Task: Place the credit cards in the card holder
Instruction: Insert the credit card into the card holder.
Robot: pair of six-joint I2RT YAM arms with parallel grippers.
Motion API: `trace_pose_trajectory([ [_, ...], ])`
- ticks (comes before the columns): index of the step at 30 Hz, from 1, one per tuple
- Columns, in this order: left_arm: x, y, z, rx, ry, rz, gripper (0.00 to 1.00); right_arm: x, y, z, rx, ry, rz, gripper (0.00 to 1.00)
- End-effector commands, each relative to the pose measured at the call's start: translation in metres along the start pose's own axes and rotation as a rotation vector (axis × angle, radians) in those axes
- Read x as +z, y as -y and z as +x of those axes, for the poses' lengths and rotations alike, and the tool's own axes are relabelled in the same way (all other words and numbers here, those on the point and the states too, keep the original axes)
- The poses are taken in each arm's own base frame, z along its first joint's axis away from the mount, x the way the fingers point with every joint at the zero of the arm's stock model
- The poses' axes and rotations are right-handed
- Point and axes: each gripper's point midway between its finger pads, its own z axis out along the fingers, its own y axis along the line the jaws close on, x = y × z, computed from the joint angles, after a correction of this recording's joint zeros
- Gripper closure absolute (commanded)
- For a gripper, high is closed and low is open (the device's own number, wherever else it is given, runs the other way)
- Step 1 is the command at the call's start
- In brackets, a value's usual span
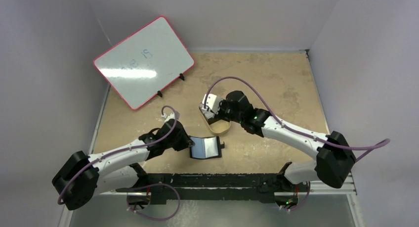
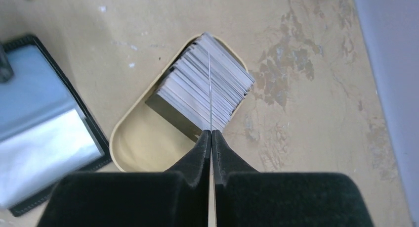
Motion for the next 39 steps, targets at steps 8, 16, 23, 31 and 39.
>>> trace_pose_trajectory([
  [8, 0.000, 0.048, 0.003, -0.034, -0.018, 0.201, 0.99, -0.068, 0.013, -0.073, 0.790, 0.217, 0.048, 1.00],
  [16, 0.005, 0.051, 0.009, -0.060, -0.037, 0.223, 0.94, -0.079, -0.052, -0.057, 1.214, 0.162, -0.154, 1.00],
  [23, 0.005, 0.030, 0.010, -0.036, -0.022, 0.134, 0.72, -0.069, -0.109, -0.033, 1.375, 0.096, -0.268, 1.00],
  [31, 0.000, 0.017, 0.009, -0.023, 0.004, 0.100, 0.69, -0.049, -0.145, 0.012, 1.433, -0.046, -0.278, 1.00],
  [39, 0.001, 0.014, 0.010, -0.016, 0.001, 0.098, 0.93, -0.042, -0.162, 0.038, 1.486, -0.119, -0.264, 1.00],
])
